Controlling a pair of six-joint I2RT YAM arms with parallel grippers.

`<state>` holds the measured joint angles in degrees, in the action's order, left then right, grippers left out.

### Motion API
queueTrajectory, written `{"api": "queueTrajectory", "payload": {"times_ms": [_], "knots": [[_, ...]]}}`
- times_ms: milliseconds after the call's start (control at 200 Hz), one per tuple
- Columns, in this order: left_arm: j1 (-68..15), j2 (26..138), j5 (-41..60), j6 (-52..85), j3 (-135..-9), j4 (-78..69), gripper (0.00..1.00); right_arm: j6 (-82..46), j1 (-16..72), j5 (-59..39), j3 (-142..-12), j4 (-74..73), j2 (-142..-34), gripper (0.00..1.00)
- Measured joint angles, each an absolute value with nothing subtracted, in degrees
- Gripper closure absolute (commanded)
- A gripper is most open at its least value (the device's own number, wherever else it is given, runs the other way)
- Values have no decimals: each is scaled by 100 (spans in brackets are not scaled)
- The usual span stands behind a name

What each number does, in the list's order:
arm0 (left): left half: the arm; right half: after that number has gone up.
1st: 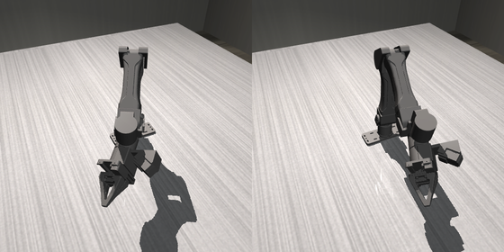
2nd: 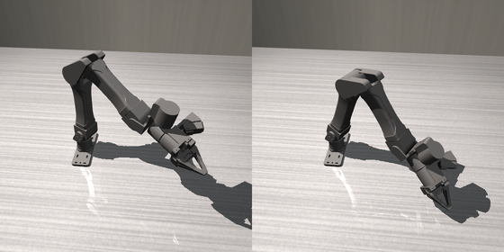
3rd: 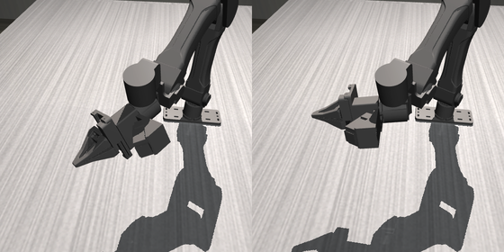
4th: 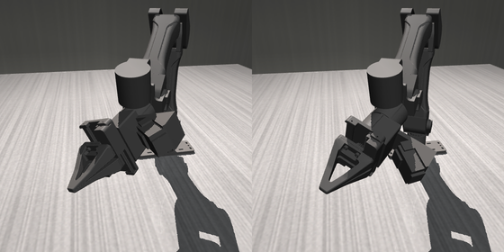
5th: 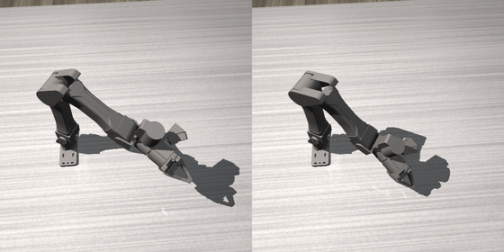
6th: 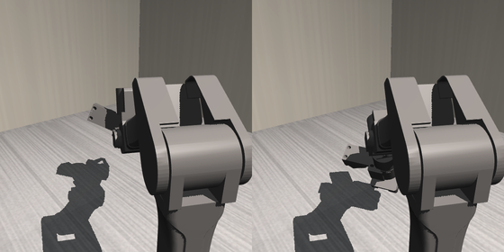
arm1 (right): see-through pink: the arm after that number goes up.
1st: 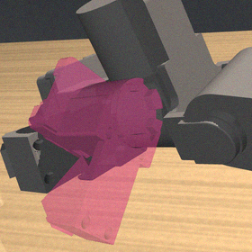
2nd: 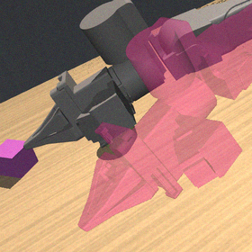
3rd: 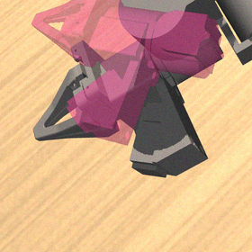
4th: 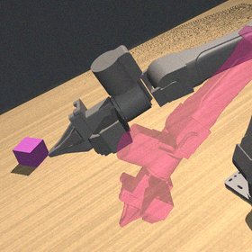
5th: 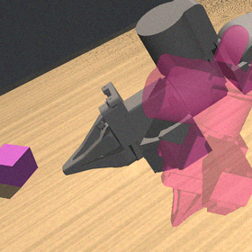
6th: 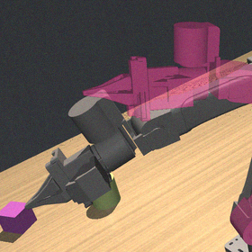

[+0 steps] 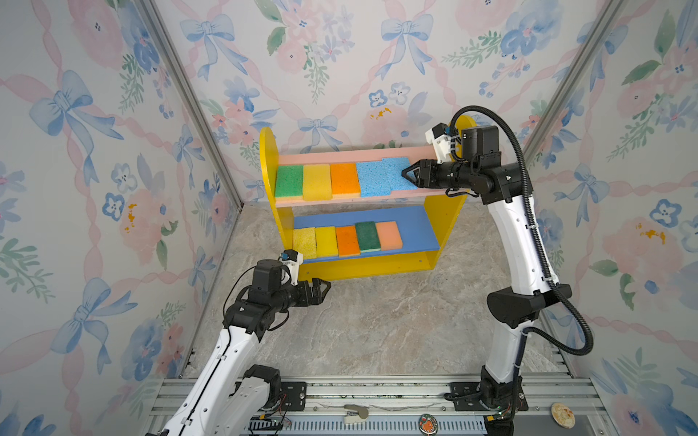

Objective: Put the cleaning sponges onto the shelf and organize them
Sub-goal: 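Push the blue sponge against the other blue sponge with the right gripper tips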

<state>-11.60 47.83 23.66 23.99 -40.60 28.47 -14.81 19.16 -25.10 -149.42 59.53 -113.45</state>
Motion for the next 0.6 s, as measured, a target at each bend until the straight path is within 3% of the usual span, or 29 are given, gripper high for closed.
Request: {"api": "queueTrajectory", "payload": {"times_ms": [265, 600], "knots": [[-1160, 4783, 2366, 2399, -4060, 2847, 2, -1240, 1813, -2471, -14918, 5992, -11349, 64], [-1157, 4783, 2364, 2399, -4060, 2847, 2, -1063, 1809, -2340, -14844, 6001, -11292, 65]]}}
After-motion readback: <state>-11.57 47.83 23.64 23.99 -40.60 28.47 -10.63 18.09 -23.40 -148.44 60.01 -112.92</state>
